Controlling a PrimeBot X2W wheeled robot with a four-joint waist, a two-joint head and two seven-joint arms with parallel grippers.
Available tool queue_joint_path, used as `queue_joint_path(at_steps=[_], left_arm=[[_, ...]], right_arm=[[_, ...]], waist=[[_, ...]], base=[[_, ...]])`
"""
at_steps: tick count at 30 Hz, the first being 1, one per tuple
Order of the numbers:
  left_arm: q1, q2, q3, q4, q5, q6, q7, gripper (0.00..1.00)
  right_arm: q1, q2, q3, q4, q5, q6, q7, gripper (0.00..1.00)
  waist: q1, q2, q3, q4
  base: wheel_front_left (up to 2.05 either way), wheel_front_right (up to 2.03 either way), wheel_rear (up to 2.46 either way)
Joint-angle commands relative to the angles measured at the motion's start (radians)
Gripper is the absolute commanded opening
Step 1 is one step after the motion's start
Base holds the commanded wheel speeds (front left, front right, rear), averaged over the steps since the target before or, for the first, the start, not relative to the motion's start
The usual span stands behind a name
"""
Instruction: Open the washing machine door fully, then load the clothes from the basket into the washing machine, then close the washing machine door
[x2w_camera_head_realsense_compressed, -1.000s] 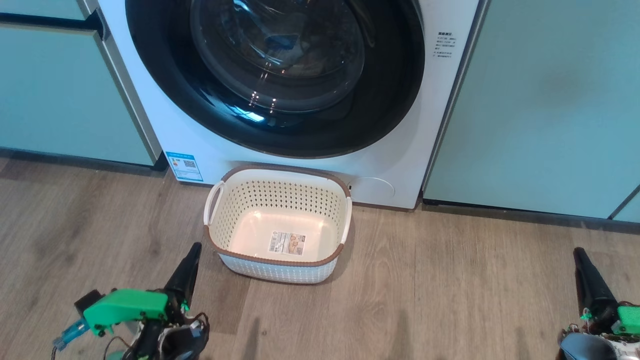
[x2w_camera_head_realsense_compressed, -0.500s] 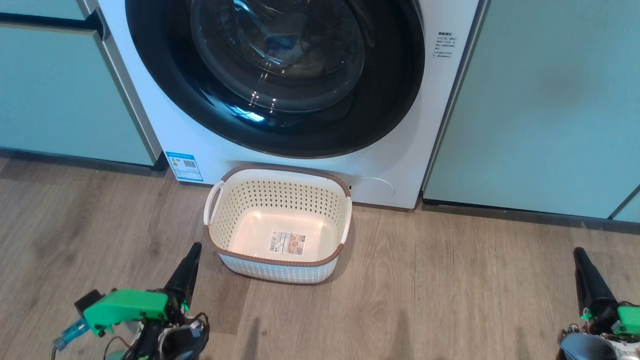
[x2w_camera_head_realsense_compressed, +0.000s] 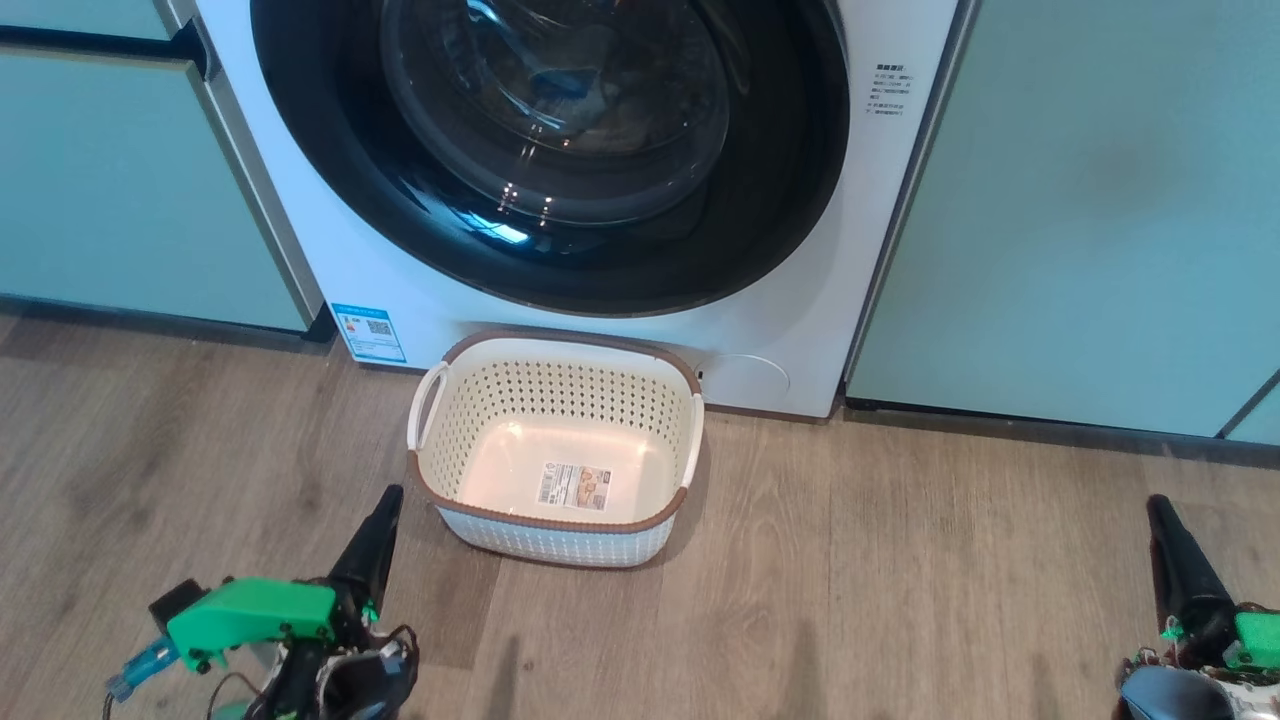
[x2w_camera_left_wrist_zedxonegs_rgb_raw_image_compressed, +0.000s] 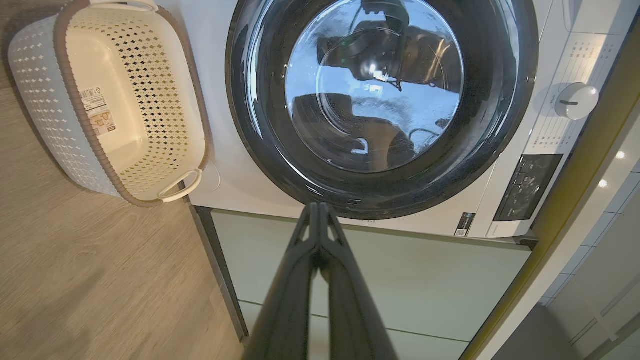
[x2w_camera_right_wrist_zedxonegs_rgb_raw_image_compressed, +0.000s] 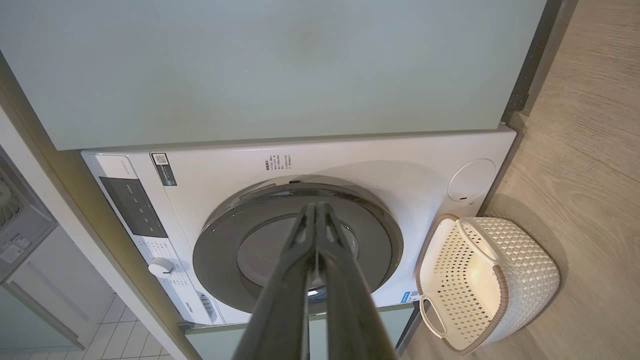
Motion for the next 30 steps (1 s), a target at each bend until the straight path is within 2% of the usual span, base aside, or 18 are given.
queue_joint_path(at_steps=[1, 30], left_arm=[[-0.056, 0.007, 0.035, -0.036, -0.005, -0.001, 0.006, 0.0], [-0.056, 0.007, 0.035, -0.036, -0.005, -0.001, 0.006, 0.0]], right_arm=[[-0.055, -0.022, 0.016, -0.037, 0.008, -0.003, 0.005, 0.0], [-0.055, -0.022, 0.016, -0.037, 0.008, -0.003, 0.005, 0.0]], waist=[[-0.0001, 0.0, 0.0, 0.0], [-0.0001, 0.0, 0.0, 0.0]], base=[[0.0, 0.0, 0.0], [0.0, 0.0, 0.0]])
